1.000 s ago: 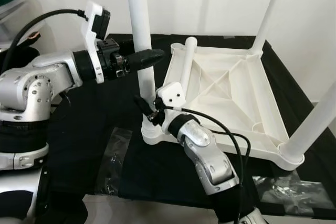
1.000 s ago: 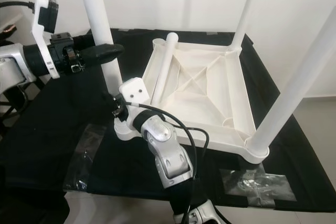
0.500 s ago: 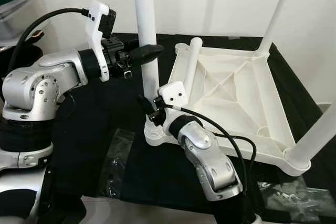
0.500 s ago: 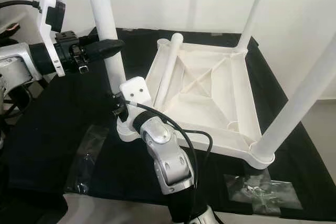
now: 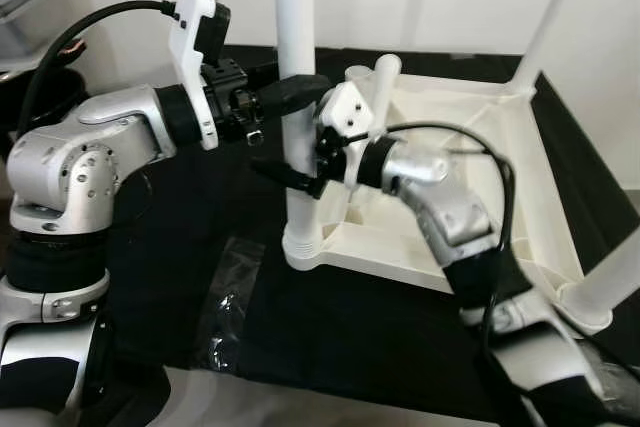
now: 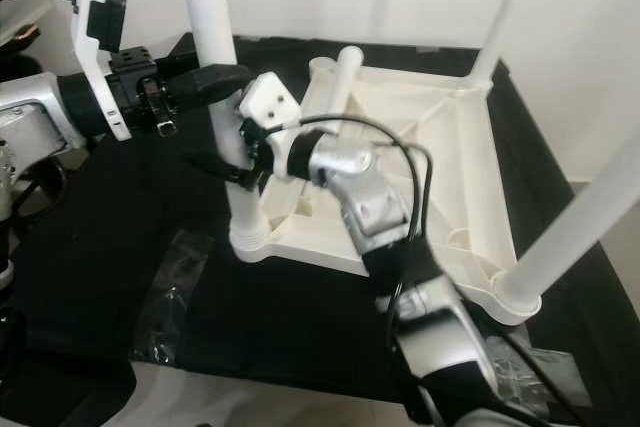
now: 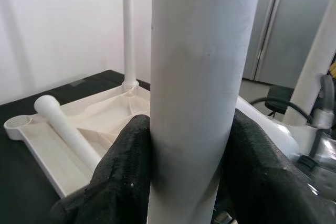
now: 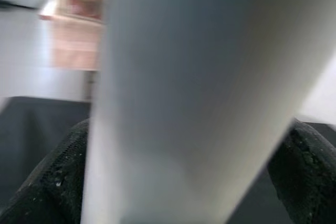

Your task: Building children table

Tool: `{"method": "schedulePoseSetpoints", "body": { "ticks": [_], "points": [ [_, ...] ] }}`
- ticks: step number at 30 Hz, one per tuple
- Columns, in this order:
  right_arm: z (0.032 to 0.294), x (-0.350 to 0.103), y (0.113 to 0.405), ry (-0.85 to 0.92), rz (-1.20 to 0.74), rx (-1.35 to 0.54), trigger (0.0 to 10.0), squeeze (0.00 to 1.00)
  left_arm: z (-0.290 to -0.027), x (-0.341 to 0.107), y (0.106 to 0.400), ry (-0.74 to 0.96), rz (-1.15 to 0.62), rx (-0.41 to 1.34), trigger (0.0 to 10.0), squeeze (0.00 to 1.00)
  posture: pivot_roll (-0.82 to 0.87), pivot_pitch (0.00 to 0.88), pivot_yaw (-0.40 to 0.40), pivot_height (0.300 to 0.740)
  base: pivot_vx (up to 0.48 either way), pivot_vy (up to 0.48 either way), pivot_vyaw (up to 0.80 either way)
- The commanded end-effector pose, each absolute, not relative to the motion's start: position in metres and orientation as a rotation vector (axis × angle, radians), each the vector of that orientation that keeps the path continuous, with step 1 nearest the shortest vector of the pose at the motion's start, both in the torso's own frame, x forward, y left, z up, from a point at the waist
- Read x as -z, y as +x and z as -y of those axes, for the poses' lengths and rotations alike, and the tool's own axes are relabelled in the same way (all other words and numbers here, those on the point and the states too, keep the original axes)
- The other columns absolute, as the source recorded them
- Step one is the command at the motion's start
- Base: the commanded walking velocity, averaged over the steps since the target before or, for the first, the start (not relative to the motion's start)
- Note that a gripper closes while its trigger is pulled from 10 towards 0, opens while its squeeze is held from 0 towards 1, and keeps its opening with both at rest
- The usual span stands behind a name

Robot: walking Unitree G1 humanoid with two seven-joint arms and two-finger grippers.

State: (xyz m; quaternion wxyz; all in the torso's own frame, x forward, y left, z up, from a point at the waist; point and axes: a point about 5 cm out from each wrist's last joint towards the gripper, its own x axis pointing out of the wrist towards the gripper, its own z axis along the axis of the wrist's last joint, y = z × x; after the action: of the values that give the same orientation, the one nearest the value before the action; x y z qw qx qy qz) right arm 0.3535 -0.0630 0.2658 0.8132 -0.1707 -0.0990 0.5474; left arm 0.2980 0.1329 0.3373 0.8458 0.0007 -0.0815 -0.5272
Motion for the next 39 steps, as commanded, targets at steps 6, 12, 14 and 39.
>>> {"method": "schedulePoseSetpoints", "body": {
  "ticks": [6,12,14,39],
  "points": [
    [0.088,-0.264,0.364,-0.337,0.136,-1.266,10.0,0.0,-0.126,-0.32,0.279,-0.019,0.107,1.275,0.0,0.0,0.05,0.099,0.003,0.74,0.0,0.0,0.0],
    [0.093,-0.258,0.37,-0.289,0.06,-1.353,10.0,0.0,-0.124,-0.315,0.275,0.015,0.095,1.306,0.0,0.0,0.06,0.1,-0.003,0.74,0.0,0.0,0.0],
    [0.096,-0.256,0.372,-0.277,0.05,-1.388,0.0,0.0,-0.122,-0.316,0.275,0.024,0.097,1.311,0.0,0.0,0.06,0.101,-0.003,0.74,0.0,0.0,0.0],
    [0.086,-0.209,0.371,-0.162,-0.075,-0.881,0.0,0.0,-0.13,-0.333,0.291,-0.011,0.147,1.193,10.0,0.0,0.04,0.094,-0.031,0.74,0.0,0.0,0.0]
  ]
}}
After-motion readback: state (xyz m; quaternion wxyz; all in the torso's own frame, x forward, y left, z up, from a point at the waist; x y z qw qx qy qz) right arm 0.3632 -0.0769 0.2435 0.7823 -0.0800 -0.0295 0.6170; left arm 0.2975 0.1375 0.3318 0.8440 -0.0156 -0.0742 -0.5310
